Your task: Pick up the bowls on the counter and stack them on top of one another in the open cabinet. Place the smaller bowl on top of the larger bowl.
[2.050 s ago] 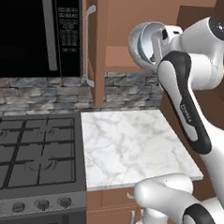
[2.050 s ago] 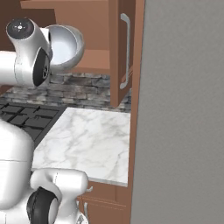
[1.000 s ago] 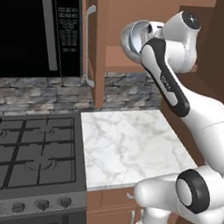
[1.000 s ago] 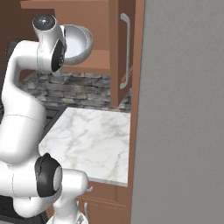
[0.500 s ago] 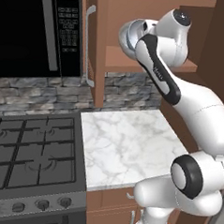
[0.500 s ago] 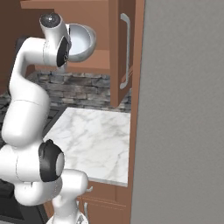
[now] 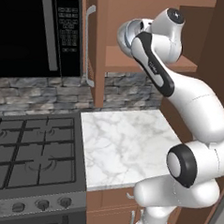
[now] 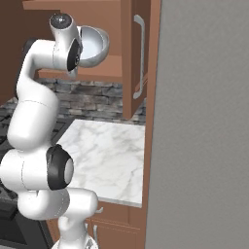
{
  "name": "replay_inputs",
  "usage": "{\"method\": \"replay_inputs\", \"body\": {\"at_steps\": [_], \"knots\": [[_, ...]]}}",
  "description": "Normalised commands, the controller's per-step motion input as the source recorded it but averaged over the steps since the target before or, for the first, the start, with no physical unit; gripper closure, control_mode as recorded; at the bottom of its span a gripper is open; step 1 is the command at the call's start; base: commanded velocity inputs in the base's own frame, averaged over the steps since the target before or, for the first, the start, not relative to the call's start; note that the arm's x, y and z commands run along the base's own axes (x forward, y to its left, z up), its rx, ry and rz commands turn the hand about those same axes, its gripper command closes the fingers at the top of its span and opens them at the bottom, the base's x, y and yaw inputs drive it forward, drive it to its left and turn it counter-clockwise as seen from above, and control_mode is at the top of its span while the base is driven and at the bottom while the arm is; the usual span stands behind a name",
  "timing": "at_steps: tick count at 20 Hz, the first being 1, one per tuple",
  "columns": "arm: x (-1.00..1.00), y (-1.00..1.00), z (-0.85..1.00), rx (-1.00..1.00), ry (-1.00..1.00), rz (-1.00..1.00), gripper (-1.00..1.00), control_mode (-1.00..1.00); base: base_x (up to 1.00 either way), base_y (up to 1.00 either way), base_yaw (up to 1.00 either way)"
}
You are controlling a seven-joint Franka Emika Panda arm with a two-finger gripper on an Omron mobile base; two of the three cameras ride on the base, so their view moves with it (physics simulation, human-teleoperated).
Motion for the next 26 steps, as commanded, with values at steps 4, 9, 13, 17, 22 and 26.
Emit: {"method": "replay_inputs", "body": {"at_steps": [4,9,13,17,22,26], "knots": [[0.05,0.00,0.00,0.00,0.06,0.00,1.00,-1.00,0.00,0.00,0.00],[0.09,-0.01,0.00,0.02,0.09,0.00,1.00,-1.00,0.00,0.00,0.00],[0.01,0.00,0.00,0.00,0.01,0.00,1.00,-1.00,0.00,0.00,0.00],[0.11,0.00,-0.02,0.00,0.00,0.00,1.00,-1.00,0.00,0.00,0.00],[0.13,0.00,-0.05,0.00,0.00,0.00,1.00,-1.00,0.00,0.00,0.00],[0.05,0.00,0.00,0.00,0.00,0.00,1.00,-1.00,0.00,0.00,0.00]]}}
